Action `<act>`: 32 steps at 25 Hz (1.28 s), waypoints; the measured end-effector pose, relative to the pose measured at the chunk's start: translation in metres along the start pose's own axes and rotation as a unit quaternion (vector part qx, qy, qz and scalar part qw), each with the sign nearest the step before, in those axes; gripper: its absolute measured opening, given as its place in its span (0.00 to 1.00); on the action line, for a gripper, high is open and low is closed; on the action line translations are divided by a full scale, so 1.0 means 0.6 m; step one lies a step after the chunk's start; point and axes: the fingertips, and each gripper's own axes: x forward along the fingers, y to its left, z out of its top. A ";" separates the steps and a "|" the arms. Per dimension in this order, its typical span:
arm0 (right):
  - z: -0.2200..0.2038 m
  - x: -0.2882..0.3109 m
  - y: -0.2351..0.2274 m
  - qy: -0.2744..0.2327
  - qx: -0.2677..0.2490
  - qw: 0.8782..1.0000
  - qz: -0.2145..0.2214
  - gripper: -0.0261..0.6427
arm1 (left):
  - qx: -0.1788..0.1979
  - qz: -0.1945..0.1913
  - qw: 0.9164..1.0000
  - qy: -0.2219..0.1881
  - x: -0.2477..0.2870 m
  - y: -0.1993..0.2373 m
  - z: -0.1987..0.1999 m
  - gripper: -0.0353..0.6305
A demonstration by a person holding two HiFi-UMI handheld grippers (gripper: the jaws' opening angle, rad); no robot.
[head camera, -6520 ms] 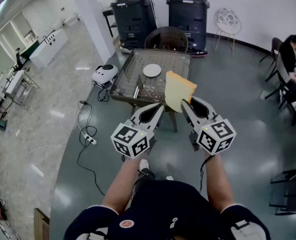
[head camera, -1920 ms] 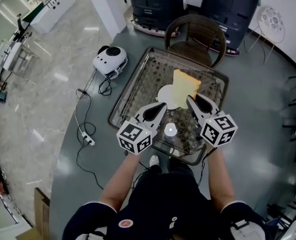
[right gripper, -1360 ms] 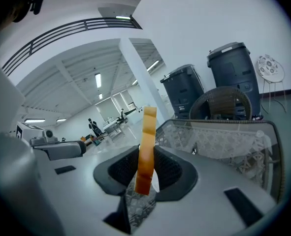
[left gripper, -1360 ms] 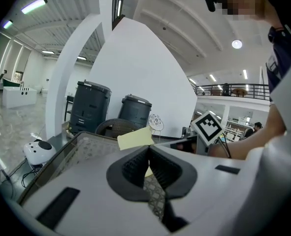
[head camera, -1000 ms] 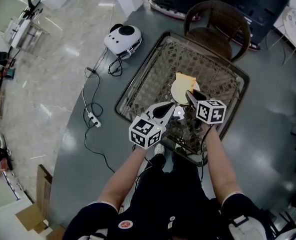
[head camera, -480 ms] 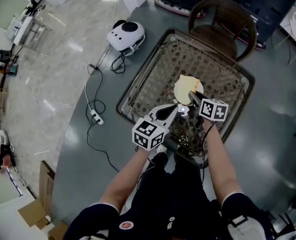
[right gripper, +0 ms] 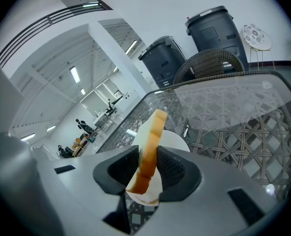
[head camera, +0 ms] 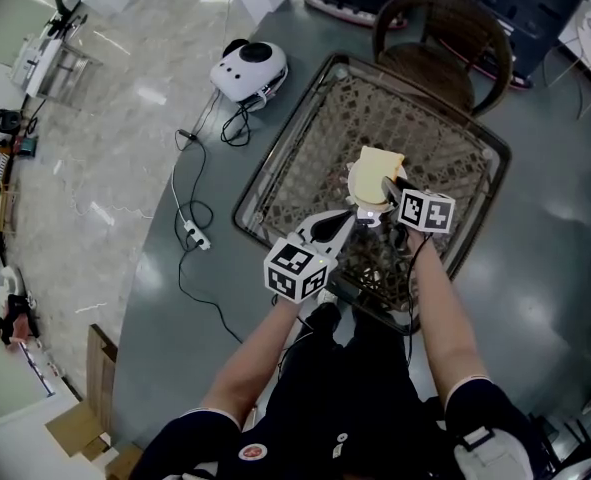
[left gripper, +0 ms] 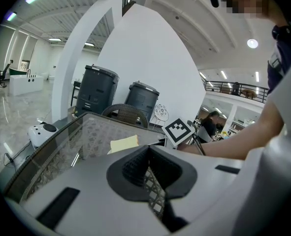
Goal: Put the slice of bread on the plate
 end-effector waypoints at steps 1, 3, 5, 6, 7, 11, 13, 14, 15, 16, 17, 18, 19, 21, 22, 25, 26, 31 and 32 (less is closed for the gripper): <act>-0.001 0.001 -0.003 0.001 -0.002 1.000 -0.005 0.18 | -0.001 0.000 1.000 0.001 0.000 0.000 -0.002 0.06; -0.003 0.002 -0.009 0.002 -0.005 1.000 -0.016 0.18 | -0.003 0.001 1.000 0.002 0.001 -0.001 -0.003 0.06; -0.006 0.003 -0.016 0.003 -0.009 1.000 -0.027 0.19 | -0.004 0.002 1.000 0.003 0.004 -0.001 -0.004 0.06; -0.007 0.004 -0.020 0.004 -0.012 0.999 -0.032 0.19 | -0.004 0.002 1.000 0.002 0.006 -0.001 -0.003 0.06; -0.008 0.005 -0.023 0.005 -0.014 0.999 -0.036 0.19 | -0.005 0.002 1.000 0.002 0.007 -0.001 -0.003 0.06; -0.010 0.007 -0.029 0.009 -0.027 0.999 -0.046 0.20 | -0.008 0.004 1.000 0.001 0.012 -0.001 -0.002 0.06; -0.009 0.009 -0.027 0.009 -0.041 0.998 -0.049 0.20 | -0.013 0.008 1.000 0.002 0.011 0.003 -0.002 0.06; -0.008 0.010 -0.026 0.009 -0.050 0.997 -0.051 0.20 | -0.016 0.011 1.000 0.003 0.012 0.006 -0.002 0.06; -0.007 0.012 -0.026 0.008 -0.056 0.997 -0.052 0.20 | -0.018 0.015 1.000 0.003 0.012 0.009 -0.002 0.06; -0.006 0.012 -0.028 0.008 -0.061 0.997 -0.054 0.20 | -0.020 0.017 1.000 0.004 0.014 0.011 -0.002 0.06; -0.006 0.013 -0.031 0.010 -0.065 0.996 -0.057 0.21 | -0.021 0.019 1.000 0.005 0.015 0.013 -0.002 0.06; -0.007 0.014 -0.034 0.012 -0.071 0.995 -0.062 0.21 | -0.022 0.020 1.000 0.006 0.016 0.013 -0.003 0.06; -0.009 0.015 -0.037 0.016 -0.078 0.995 -0.066 0.21 | -0.022 0.020 1.000 0.007 0.017 0.014 -0.003 0.06; -0.011 0.017 -0.039 0.021 -0.089 0.993 -0.072 0.21 | -0.023 0.020 0.999 0.008 0.019 0.015 -0.003 0.06; -0.012 0.018 -0.041 0.023 -0.094 0.993 -0.074 0.21 | -0.023 0.020 0.999 0.009 0.021 0.015 -0.003 0.06; -0.011 0.019 -0.045 0.026 -0.108 0.990 -0.083 0.21 | -0.025 0.021 0.999 0.011 0.026 0.016 -0.004 0.06; -0.010 0.018 -0.046 0.025 -0.112 0.990 -0.087 0.21 | -0.025 0.021 0.999 0.011 0.026 0.016 -0.004 0.06; 0.013 -0.001 -0.037 0.001 -0.108 0.990 -0.086 0.21 | -0.023 0.018 1.000 0.010 0.025 0.014 0.002 0.06; 0.019 -0.007 -0.030 -0.007 -0.107 0.991 -0.076 0.21 | -0.022 0.017 1.000 0.010 0.026 0.012 0.004 0.06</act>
